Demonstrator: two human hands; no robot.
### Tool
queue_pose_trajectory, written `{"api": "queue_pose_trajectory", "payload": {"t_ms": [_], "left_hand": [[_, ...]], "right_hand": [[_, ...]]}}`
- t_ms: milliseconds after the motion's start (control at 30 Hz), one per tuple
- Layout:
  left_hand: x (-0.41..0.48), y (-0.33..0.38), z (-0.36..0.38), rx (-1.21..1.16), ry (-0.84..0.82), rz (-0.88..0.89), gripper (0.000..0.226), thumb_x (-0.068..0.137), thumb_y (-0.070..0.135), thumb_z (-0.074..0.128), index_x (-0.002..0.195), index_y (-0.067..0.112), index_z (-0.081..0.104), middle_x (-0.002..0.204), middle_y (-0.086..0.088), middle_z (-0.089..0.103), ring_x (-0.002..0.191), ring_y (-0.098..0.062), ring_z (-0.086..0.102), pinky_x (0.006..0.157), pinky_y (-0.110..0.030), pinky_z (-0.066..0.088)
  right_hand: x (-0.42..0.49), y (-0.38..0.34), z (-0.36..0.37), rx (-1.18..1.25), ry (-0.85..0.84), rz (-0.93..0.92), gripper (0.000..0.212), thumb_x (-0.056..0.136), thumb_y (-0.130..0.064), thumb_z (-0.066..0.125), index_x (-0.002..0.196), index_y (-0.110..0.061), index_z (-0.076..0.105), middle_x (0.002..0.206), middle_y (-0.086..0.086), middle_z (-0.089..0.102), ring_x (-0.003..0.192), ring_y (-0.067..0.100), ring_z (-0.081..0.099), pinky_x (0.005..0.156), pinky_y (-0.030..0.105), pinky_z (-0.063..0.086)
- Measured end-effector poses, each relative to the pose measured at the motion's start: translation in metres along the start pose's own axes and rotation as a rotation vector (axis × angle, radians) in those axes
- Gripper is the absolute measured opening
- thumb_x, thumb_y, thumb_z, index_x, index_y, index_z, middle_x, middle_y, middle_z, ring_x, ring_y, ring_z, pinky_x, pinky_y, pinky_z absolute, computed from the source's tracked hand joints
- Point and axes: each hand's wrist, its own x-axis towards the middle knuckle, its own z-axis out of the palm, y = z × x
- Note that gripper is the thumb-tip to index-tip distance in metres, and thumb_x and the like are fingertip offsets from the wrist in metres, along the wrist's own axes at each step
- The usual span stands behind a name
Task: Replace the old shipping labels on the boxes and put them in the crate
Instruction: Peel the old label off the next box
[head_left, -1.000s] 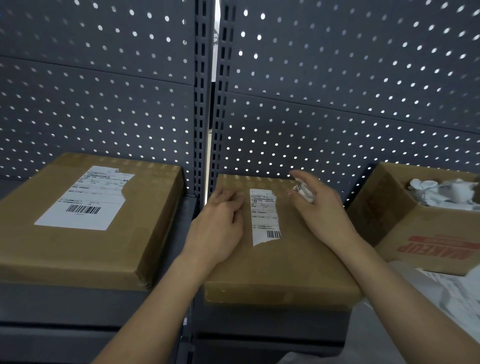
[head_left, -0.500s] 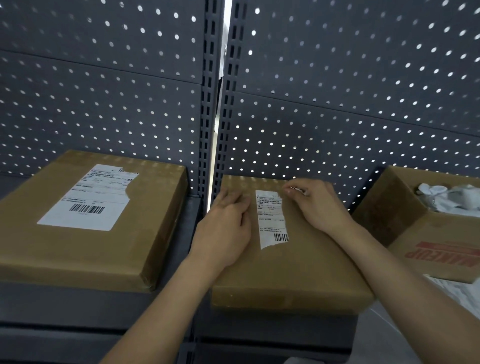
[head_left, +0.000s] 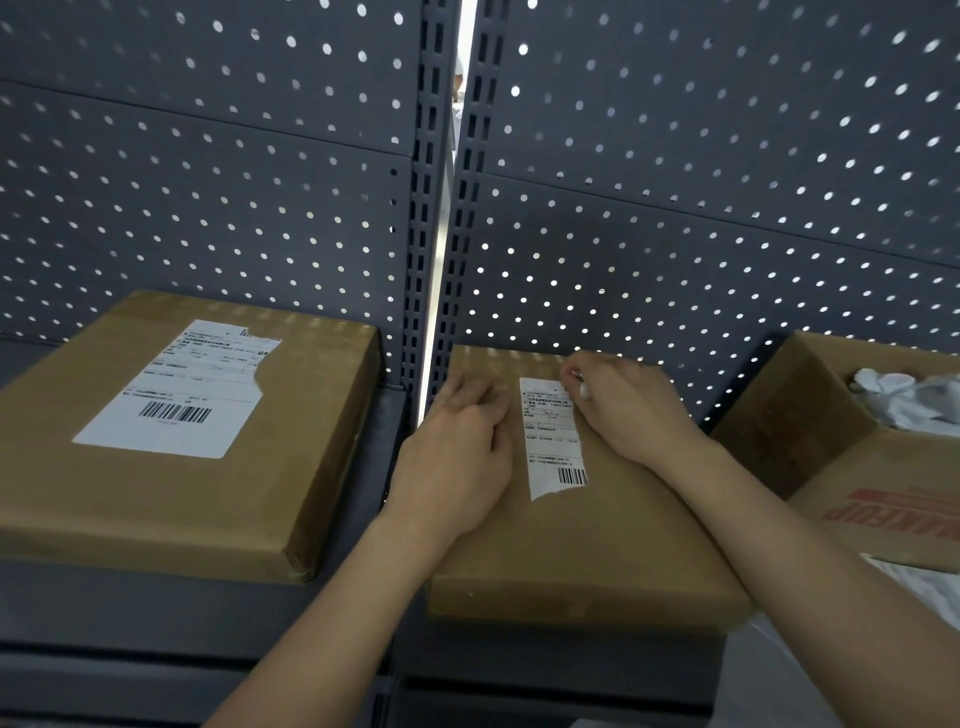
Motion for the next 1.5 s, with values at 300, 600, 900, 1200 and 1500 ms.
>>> {"api": "queue_pose_trajectory", "payload": {"t_ms": [300,600,900,1200,1500], "left_hand": [[0.000,-0.002,0.002,-0.010,0.007,-0.003,0.043,0.100,0.025,0.038,0.142,0.025,0.046,0.152,0.015,0.033,0.145,-0.004,0.011,0.106,-0.034,0.036],[0.001,-0.001,0.002,-0.007,0.002,-0.004,0.043,0.100,0.024,0.039,0.142,0.025,0.047,0.152,0.014,0.034,0.146,-0.006,0.011,0.108,-0.034,0.034],[0.000,0.000,0.000,-0.010,-0.004,-0.011,0.043,0.100,0.024,0.038,0.142,0.026,0.047,0.152,0.016,0.033,0.145,-0.004,0.011,0.106,-0.032,0.035],[0.000,0.001,-0.001,-0.011,0.001,-0.011,0.043,0.100,0.024,0.038,0.141,0.025,0.047,0.151,0.016,0.034,0.145,-0.004,0.012,0.106,-0.031,0.034],[-0.001,0.000,-0.001,-0.011,0.002,-0.002,0.043,0.099,0.023,0.038,0.142,0.026,0.046,0.152,0.016,0.033,0.143,-0.002,0.012,0.103,-0.031,0.035]], "right_hand": [[-0.002,-0.010,-0.004,-0.177,-0.023,-0.043,0.011,0.096,-0.017,0.043,0.099,-0.020,0.054,0.094,-0.003,0.062,0.075,0.024,0.063,0.061,0.032,0.047],[-0.005,-0.024,-0.019,-0.293,-0.102,-0.077,0.020,0.100,-0.013,0.036,0.111,-0.013,0.052,0.109,0.002,0.057,0.090,0.024,0.062,0.061,0.030,0.027],[-0.002,-0.007,-0.006,-0.031,-0.039,-0.031,0.013,0.098,-0.022,0.041,0.099,-0.021,0.054,0.098,-0.002,0.063,0.081,0.024,0.063,0.069,0.038,0.050],[-0.005,-0.007,-0.007,0.094,-0.018,0.013,0.016,0.100,-0.027,0.044,0.101,-0.023,0.060,0.093,-0.005,0.063,0.083,0.018,0.058,0.066,0.029,0.032],[0.005,-0.017,-0.008,-0.090,-0.081,0.064,0.016,0.097,-0.024,0.040,0.094,-0.019,0.055,0.092,-0.001,0.065,0.076,0.026,0.064,0.065,0.035,0.049]]}}
